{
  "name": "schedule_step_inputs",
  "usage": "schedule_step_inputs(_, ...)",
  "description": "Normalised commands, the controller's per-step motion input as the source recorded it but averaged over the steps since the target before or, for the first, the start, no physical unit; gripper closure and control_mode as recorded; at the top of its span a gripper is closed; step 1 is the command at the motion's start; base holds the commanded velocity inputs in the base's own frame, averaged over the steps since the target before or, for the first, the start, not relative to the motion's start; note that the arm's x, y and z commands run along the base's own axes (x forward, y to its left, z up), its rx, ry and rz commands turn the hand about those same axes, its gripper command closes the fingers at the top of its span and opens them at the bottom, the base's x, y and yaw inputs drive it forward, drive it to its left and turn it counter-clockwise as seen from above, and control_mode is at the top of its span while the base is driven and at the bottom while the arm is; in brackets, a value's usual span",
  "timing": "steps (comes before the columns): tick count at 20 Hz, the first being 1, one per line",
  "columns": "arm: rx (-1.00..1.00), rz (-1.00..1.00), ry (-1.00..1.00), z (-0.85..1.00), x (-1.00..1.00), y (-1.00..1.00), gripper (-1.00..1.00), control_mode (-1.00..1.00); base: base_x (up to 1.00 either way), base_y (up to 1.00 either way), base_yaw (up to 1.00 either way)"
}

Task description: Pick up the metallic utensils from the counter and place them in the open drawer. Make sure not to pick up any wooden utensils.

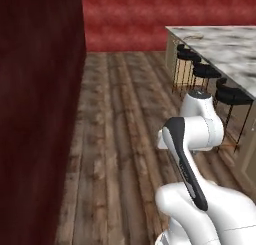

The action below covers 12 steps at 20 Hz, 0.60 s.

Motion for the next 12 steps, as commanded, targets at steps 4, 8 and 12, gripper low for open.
schedule_step_inputs(4, 0.00, 0.00, 0.00, 0.00, 0.00, 0.00, -1.00, 1.00, 1.00, 0.88, -0.53)
schedule_step_inputs(8, 0.00, 0.00, 0.00, 0.00, 0.00, 0.00, -1.00, 1.00, 1.00, 0.48, -0.51)
schedule_step_inputs(12, 0.00, 0.00, 0.00, 0.00, 0.00, 0.00, -1.00, 1.00, 1.00, 0.02, -0.40)
